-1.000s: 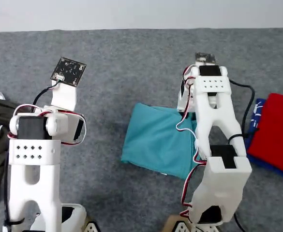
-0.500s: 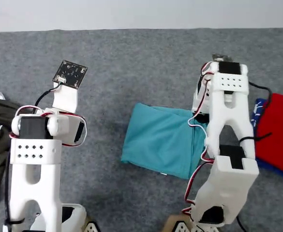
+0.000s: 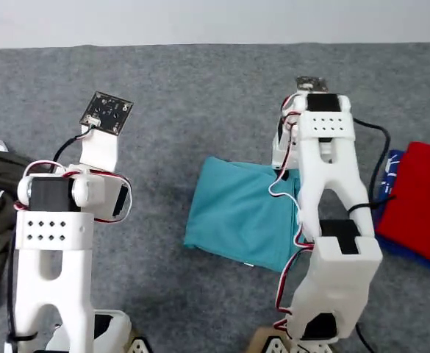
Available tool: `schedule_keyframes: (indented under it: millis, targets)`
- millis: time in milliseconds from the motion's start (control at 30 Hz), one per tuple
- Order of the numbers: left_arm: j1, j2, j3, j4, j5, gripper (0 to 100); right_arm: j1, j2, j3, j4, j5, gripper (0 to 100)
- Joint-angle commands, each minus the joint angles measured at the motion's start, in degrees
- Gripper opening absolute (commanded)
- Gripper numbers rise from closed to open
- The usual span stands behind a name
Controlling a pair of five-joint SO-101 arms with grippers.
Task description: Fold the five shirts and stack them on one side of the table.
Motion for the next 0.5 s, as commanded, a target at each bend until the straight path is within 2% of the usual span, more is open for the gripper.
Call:
schedule_keyframes:
  millis: [0,133,267,467]
  targets:
    - [-0.26,-1.58,-0.22,-0.97,-0.44,0,-0.22,0.92,-2.99,-0.57,0.35,11.8]
    - [-0.53,-1.58,-0.22,-0.88,-0.62,0,-0.04,2.42,-2.99,-0.31,0.35,11.3]
    - [-0.53,-1.58,-0.22,-0.97,-0.62,0,-0.04,2.51,-3.08,-0.57,0.53,1.1]
    - [-0.53,-1.58,-0.22,-1.14,-0.7,0,1.63,2.42,-3.08,2.51,0.62,0.9]
